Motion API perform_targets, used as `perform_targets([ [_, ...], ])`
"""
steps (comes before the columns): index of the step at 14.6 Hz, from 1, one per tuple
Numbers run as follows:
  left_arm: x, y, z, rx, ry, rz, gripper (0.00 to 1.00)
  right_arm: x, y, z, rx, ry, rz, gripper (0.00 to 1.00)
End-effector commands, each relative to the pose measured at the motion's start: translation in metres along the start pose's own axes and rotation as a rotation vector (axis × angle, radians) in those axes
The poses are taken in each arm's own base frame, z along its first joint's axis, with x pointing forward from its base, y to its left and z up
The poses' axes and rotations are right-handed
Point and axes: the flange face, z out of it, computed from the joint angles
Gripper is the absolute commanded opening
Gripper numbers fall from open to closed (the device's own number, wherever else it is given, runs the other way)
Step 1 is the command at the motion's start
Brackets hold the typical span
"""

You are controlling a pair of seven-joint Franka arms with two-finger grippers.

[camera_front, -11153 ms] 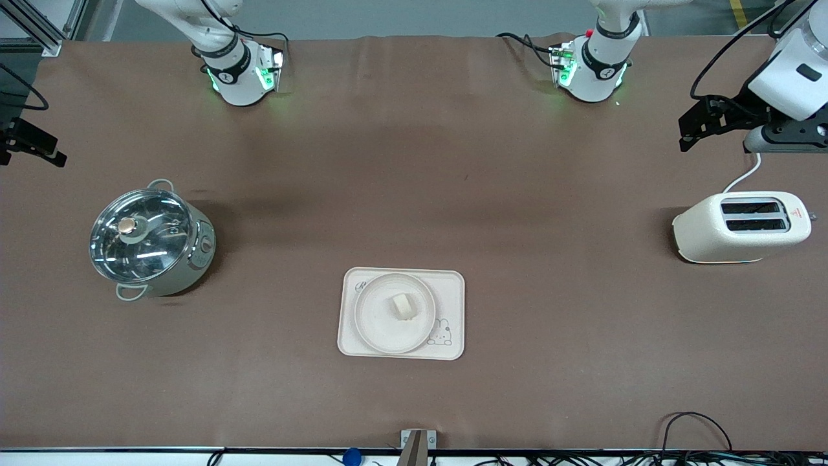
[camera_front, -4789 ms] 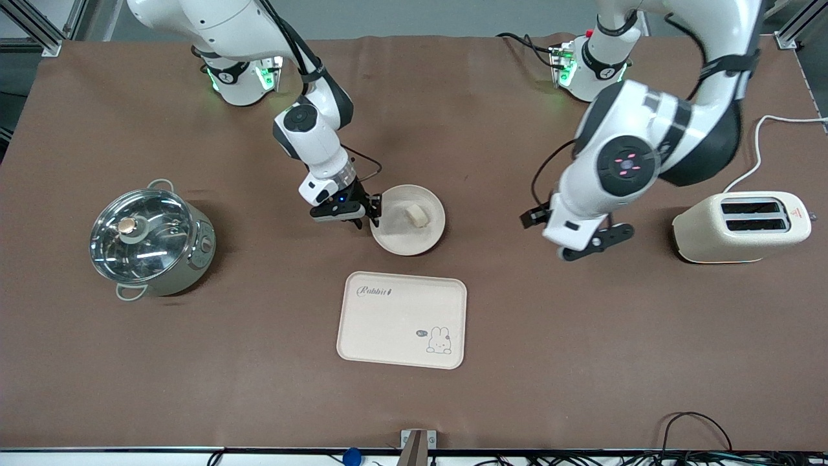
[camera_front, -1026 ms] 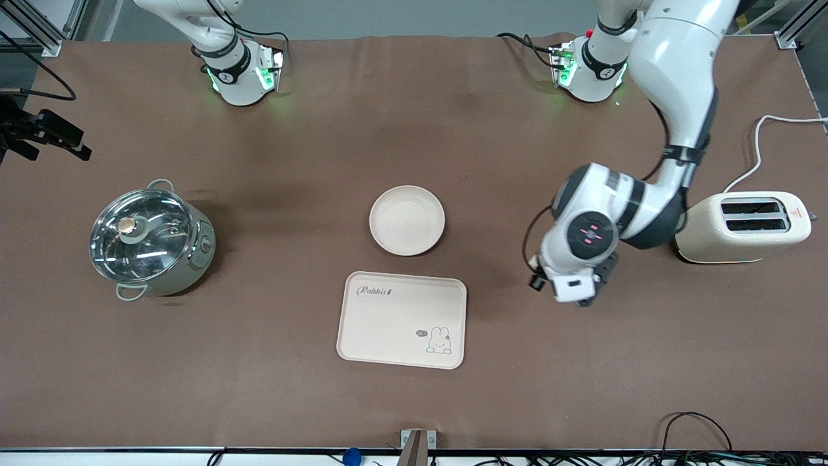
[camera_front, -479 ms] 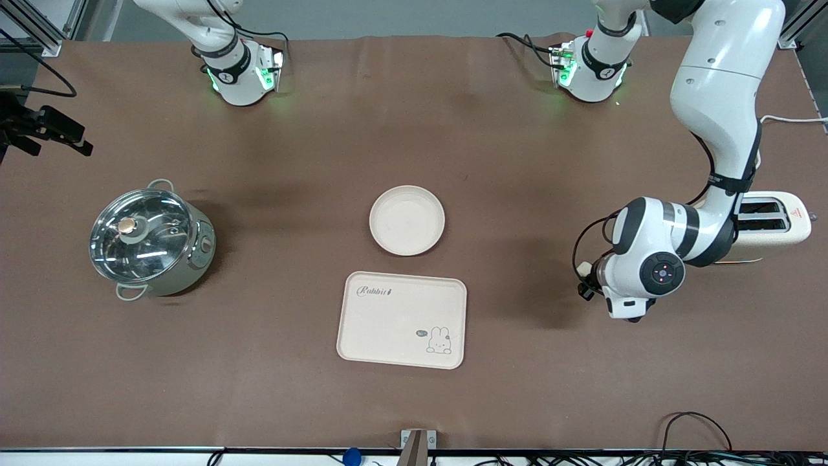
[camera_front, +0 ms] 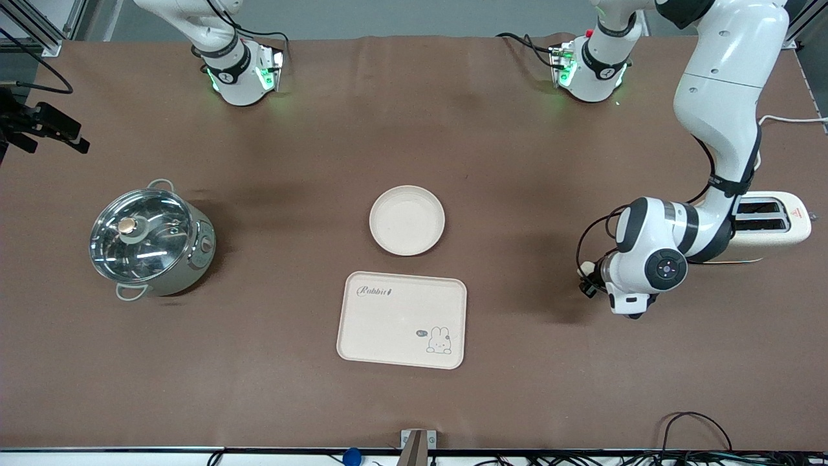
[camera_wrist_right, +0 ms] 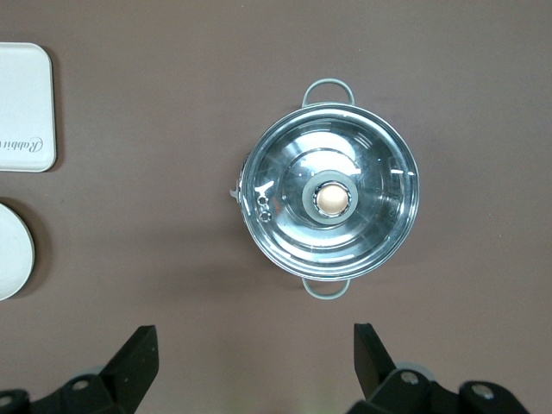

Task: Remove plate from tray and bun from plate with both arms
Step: 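Lower the bun onto the table beside the toaster and open the left gripper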

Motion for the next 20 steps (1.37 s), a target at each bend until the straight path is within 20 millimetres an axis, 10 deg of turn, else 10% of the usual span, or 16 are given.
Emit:
perform_targets([
  [1, -0.003, -0.002, -0.015, -0.012, 0.029, 0.032, 1.00, -0.007, -0.001, -0.009, 0.007, 0.013, -0.014, 1.00],
  [12, -0.015, -0.045, -0.282, -0.085, 0.215, 0.452, 1.00, -0.004, -0.005, -0.013, 0.004, 0.028, -0.021, 1.00],
  [20, -0.064, -0.137, -0.403, -0.074, 0.267, 0.834, 1.00, -0.003, -0.018, -0.013, 0.005, 0.028, -0.042, 1.00],
])
